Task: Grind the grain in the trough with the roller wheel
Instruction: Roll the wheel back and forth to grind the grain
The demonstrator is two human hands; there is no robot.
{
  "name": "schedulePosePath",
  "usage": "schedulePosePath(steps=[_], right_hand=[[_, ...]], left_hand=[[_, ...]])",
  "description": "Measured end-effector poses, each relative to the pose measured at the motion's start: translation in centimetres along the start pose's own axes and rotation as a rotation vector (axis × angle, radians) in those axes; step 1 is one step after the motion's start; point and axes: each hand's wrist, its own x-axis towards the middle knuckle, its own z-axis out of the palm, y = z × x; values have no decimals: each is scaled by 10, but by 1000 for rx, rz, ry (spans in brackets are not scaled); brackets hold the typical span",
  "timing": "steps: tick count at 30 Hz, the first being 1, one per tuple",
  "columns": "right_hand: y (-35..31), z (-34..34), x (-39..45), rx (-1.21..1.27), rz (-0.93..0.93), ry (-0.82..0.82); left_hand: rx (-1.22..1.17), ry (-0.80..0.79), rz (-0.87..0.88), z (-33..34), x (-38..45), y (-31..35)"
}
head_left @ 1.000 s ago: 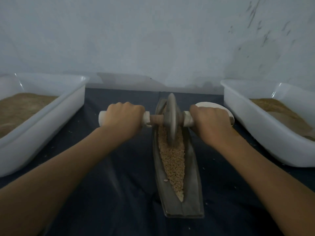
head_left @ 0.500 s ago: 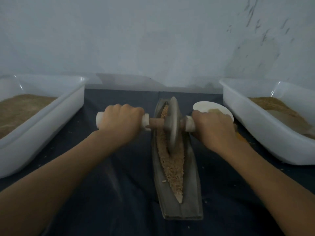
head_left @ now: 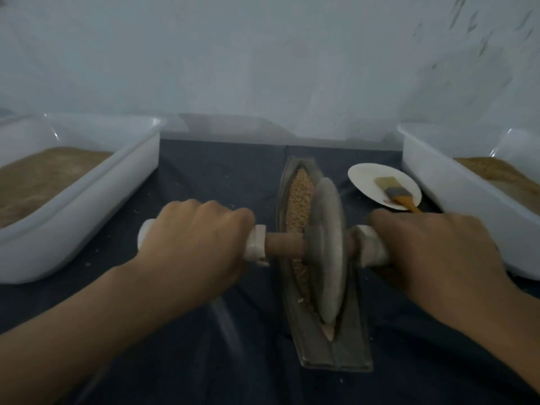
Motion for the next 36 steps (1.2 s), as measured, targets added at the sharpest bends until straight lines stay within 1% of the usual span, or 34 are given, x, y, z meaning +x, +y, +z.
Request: schedulePosePath(steps=[2, 4, 5, 7, 10, 12, 15, 17, 19, 21, 22, 24, 26, 30, 34, 36], right_hand=[[3, 11, 10, -2, 17, -24], [7, 35, 32, -101, 57, -12], [10, 47, 47, -122, 88, -13], [20, 63, 77, -81, 141, -13], [27, 72, 106, -58, 153, -24], [24, 71, 106, -49, 152, -28], [13, 51, 75, -83, 115, -34], [4, 32, 45, -122, 41, 27], [-3, 12, 18, -65, 0, 67], [-4, 4, 3, 11, -9, 4], [-3, 4, 1, 25, -3, -40], [0, 12, 9, -15, 34, -78], [6, 34, 28, -111, 57, -40], [18, 64, 81, -118, 112, -14], [15, 58, 101, -168, 94, 15], [9, 46, 87, -164, 78, -24]], left_hand=[[71, -67, -75, 9, 14, 2], [43, -115, -177, 26, 40, 1], [20, -130, -201, 35, 55, -2], [-29, -172, -234, 49, 83, -10], [-60, -198, -269, 64, 107, -19], [-52, -214, -276, 64, 106, -19], [-53, -230, -245, 49, 79, -11], [-52, -230, -198, 36, 52, -6], [-7, -162, -137, 21, 26, -1], [86, -53, -71, 10, 13, 2], [110, -29, -62, 7, 15, 2], [106, -65, -100, 13, 25, 3], [60, -95, -158, 29, 46, 2], [-40, -138, -241, 58, 87, -11], [-86, -148, -278, 71, 93, -15], [-97, -158, -262, 62, 76, -12]])
